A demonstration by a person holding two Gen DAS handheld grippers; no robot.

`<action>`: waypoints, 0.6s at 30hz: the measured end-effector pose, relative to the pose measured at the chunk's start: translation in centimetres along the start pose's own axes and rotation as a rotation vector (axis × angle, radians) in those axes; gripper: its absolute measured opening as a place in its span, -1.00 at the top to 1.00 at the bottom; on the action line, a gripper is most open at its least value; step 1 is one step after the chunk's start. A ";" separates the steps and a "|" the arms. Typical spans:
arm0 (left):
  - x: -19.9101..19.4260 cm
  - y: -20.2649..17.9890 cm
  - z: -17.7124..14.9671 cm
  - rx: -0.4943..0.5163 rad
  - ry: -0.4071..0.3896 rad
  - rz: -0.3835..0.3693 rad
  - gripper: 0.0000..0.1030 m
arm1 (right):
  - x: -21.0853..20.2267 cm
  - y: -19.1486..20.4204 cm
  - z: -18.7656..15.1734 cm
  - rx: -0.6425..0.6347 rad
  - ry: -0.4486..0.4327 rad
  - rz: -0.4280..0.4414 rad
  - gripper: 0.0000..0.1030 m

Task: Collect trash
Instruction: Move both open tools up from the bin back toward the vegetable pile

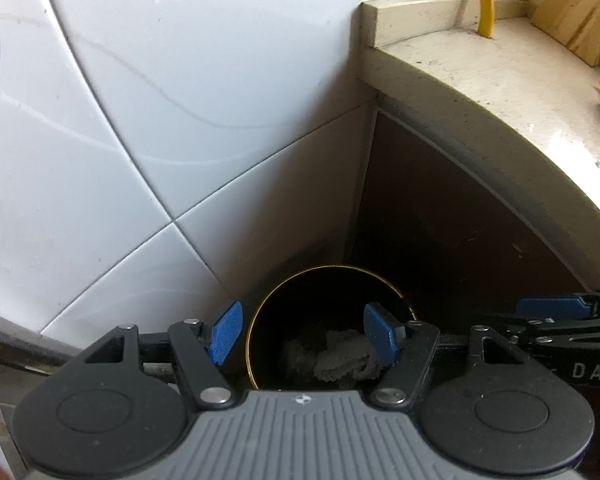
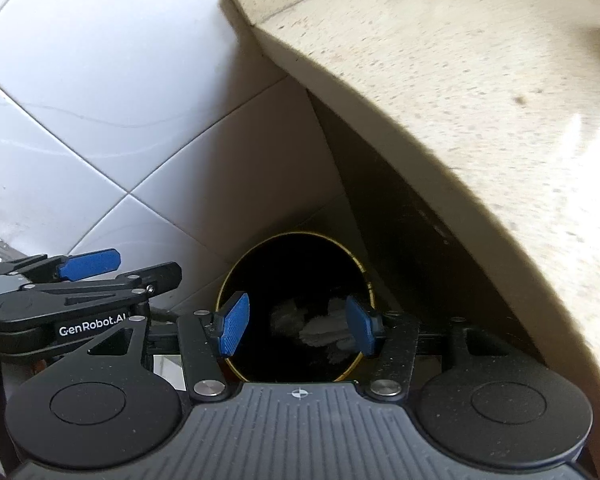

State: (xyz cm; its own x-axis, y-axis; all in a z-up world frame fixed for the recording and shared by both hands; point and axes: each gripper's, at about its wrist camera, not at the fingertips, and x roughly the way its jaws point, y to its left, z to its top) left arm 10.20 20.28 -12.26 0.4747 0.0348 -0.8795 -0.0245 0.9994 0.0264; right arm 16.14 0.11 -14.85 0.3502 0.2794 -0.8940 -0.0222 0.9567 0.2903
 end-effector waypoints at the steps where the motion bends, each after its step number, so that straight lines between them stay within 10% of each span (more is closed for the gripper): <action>1: -0.2 -0.1 -0.1 0.004 -0.005 0.000 -0.26 | -0.2 0.0 -0.1 0.001 -0.006 -0.004 -0.20; 18: -1.6 -1.0 -0.6 0.072 -0.065 0.009 -0.26 | -4.4 -1.8 -1.4 0.010 -0.079 -0.057 -0.34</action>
State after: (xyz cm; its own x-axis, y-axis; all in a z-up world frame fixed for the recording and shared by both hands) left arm 8.98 19.18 -11.19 0.5311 0.0417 -0.8463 0.0335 0.9970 0.0702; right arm 13.37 -2.77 -11.93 0.4236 0.2169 -0.8795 0.0087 0.9699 0.2433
